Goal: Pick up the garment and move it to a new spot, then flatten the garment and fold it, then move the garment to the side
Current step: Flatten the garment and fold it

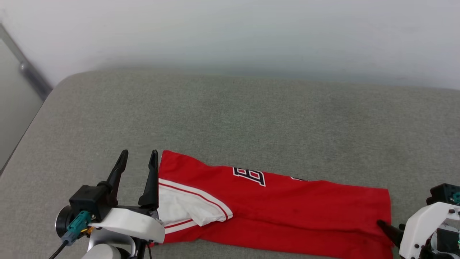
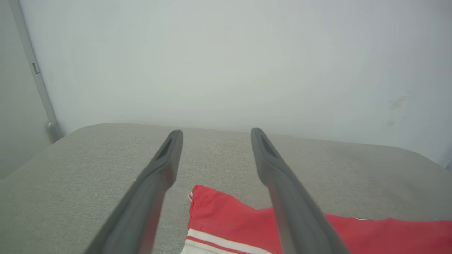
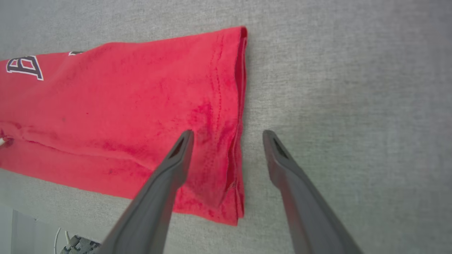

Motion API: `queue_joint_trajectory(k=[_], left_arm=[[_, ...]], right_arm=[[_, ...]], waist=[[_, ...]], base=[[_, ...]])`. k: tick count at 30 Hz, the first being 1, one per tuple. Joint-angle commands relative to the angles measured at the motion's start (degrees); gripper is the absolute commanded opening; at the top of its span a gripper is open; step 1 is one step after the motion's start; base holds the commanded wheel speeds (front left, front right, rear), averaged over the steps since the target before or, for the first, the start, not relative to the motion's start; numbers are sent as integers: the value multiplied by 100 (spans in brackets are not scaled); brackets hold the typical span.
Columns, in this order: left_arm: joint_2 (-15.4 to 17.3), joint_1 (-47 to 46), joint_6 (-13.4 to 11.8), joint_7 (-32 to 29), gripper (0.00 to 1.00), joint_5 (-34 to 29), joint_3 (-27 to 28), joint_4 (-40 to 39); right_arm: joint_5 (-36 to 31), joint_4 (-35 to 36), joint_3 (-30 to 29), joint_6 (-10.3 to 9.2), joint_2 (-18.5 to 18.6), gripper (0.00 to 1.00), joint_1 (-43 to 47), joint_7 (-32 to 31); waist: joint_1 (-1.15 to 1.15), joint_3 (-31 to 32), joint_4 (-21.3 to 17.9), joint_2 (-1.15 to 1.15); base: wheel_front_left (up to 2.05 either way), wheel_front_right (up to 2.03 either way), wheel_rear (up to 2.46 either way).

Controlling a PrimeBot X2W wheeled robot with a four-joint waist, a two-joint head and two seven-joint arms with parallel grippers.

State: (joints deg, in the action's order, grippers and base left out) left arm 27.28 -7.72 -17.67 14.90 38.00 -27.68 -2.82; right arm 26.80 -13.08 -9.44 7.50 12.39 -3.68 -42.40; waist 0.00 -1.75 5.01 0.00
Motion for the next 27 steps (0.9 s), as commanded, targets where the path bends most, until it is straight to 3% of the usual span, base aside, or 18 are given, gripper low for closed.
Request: queue_joint_trajectory(k=[1,8,9,11,22,27], left_arm=[[-25,-90,18,37,100,-70,22,-63],[13,-99,140,39,100,-204,107,-145],[12,-72,140,39,100,-214,108,-132],[-3,-20,135,39,100,-198,123,-100],[28,233,112,-73,100,-188,-3,41],[35,314,29,-98,100,-134,31,17]], right_arm=[[-14,-63,12,-2,-52,100,-132,-41],[-108,-854,-8,-2,-223,100,-318,-543],[-93,-966,-18,-2,-287,50,-319,-616],[-157,-1107,8,-2,-335,0,-315,-691],[20,-676,290,-2,-28,0,-723,-404],[-49,-586,81,-2,137,0,-728,-403]], waist=[[0,-209,191,0],[0,-447,386,0],[0,-442,395,0],[0,-405,393,0],[0,58,16,0],[0,170,-251,0]], base=[[0,0,0],[0,0,0],[0,0,0],[0,0,0],[0,0,0],[0,0,0]])
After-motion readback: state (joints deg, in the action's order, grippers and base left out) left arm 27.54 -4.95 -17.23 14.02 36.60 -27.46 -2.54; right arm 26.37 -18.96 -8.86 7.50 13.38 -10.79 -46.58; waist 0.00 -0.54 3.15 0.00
